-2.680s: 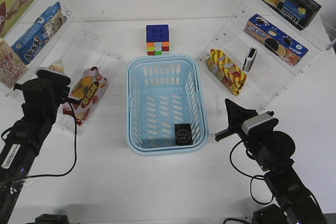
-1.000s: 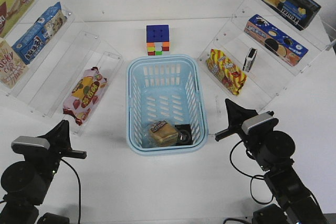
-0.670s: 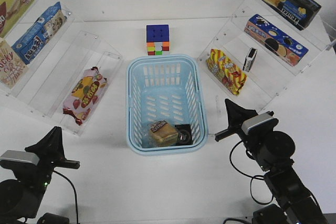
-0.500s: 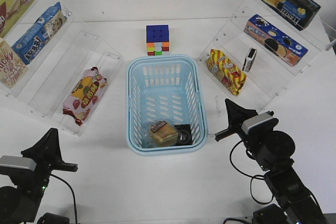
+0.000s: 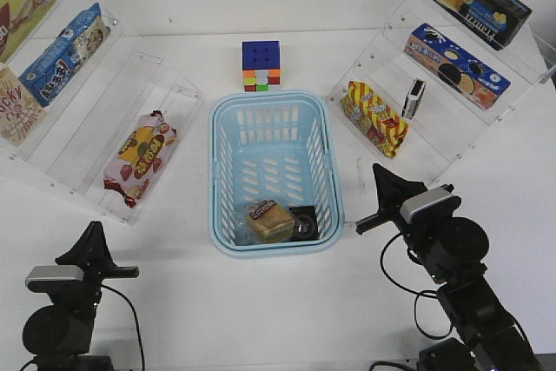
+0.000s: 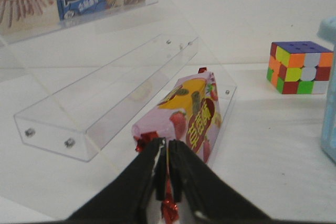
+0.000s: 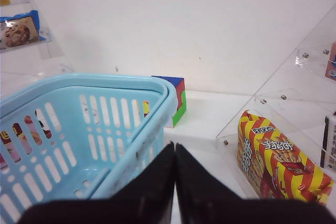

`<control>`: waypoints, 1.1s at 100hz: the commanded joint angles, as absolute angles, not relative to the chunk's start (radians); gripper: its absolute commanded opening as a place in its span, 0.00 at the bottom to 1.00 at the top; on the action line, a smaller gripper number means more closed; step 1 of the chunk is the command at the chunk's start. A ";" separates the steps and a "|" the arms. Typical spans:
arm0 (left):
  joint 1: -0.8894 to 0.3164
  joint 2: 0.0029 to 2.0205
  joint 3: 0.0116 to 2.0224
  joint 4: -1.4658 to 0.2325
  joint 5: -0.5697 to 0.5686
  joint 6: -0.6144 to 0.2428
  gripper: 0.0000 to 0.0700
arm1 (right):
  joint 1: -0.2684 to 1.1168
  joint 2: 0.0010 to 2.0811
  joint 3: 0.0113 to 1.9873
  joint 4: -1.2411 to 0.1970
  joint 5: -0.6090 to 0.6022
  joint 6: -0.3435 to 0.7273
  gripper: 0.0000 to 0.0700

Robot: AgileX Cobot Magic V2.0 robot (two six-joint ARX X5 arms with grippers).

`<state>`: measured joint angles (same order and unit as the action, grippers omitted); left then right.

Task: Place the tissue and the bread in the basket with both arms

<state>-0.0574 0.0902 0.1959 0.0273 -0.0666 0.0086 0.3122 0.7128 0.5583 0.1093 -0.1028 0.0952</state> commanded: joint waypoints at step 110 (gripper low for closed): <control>-0.025 0.003 0.014 0.064 -0.018 -0.028 0.00 | 0.315 0.714 0.570 0.120 -0.103 0.108 0.00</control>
<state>-0.0265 0.0044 0.0341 0.0509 -0.0200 -0.0284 0.3122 0.7128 0.5583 0.1093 -0.1036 0.0952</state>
